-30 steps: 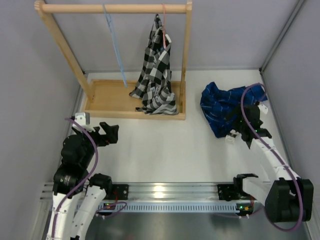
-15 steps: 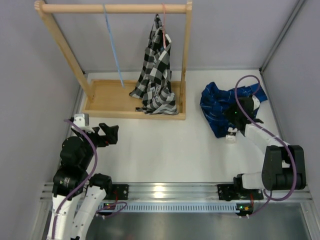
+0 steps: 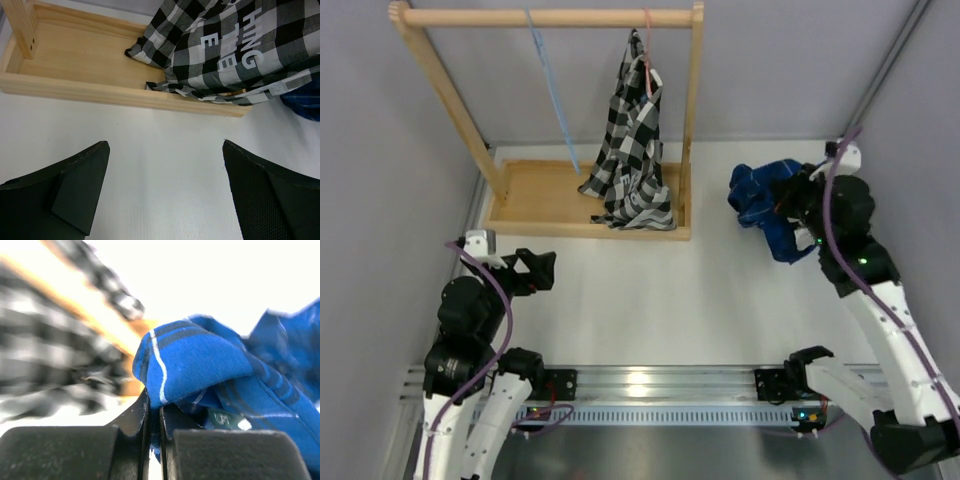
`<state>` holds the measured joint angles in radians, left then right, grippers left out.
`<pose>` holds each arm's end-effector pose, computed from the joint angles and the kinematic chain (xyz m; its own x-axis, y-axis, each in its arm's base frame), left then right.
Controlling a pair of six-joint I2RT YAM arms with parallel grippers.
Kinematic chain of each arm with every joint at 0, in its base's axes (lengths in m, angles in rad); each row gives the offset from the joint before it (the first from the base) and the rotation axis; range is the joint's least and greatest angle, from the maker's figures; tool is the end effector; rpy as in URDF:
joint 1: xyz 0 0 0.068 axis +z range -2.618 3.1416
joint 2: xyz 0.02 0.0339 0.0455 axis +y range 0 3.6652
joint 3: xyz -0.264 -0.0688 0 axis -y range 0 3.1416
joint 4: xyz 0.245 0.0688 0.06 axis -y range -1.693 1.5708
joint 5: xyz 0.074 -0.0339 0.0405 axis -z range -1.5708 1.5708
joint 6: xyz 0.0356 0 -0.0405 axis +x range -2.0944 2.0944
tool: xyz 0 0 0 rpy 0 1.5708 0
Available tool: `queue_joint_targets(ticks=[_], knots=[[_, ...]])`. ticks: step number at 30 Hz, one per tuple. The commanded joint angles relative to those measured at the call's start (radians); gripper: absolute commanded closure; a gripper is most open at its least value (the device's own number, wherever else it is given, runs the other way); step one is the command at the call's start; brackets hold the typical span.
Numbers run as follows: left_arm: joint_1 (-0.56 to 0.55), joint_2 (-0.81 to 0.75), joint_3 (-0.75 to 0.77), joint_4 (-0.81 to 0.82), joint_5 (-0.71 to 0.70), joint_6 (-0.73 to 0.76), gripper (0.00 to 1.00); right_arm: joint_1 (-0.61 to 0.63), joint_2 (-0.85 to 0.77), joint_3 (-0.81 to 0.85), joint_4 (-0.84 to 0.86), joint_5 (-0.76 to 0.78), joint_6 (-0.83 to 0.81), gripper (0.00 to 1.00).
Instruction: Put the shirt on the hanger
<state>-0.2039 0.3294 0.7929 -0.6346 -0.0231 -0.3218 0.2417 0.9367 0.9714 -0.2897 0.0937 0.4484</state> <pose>0.0692 -0.0135 0.3434 -0.2152 -0.2784 -0.9361 0.1182 0.9440 -0.3079 0.2069 0.0476 0.3670 -0.2859 0.3741 -0.8822 -0.0294 0.9168 0.3982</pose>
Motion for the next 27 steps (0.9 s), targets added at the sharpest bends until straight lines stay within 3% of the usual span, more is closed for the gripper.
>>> queue_joint_targets(ticks=[1,7,11,15,18,20,21,25,27], knots=[[-0.003,-0.02,0.048,0.055,-0.014,0.012,0.02,0.05,-0.09,0.319,-0.268,-0.069,-0.131,1.0],[-0.003,-0.01,0.204,0.052,0.006,0.036,0.02,0.059,-0.035,0.85,-0.679,-0.337,-0.204,1.0],[-0.003,0.017,0.374,0.033,0.018,0.061,0.02,0.059,0.01,1.009,-0.77,-0.587,-0.186,1.0],[-0.003,0.048,0.411,0.033,0.11,0.029,0.02,0.057,0.008,1.029,-0.732,-0.721,-0.162,1.0],[-0.002,0.079,0.329,0.07,0.323,-0.066,0.02,0.057,-0.016,0.939,-0.72,-0.668,-0.177,1.0],[0.0,0.088,0.228,0.19,0.507,-0.165,0.02,0.057,-0.096,0.688,-0.616,-0.608,-0.148,1.0],[0.0,0.085,0.169,0.237,0.543,-0.201,0.02,0.059,-0.122,0.488,-0.568,-0.601,-0.14,1.0],[-0.003,0.088,-0.155,0.435,0.634,-0.371,0.02,0.059,-0.191,0.107,-0.395,-0.591,-0.122,1.0],[-0.024,0.103,-0.237,0.518,0.618,-0.402,0.02,0.057,-0.193,-0.017,-0.336,-0.589,-0.138,1.0]])
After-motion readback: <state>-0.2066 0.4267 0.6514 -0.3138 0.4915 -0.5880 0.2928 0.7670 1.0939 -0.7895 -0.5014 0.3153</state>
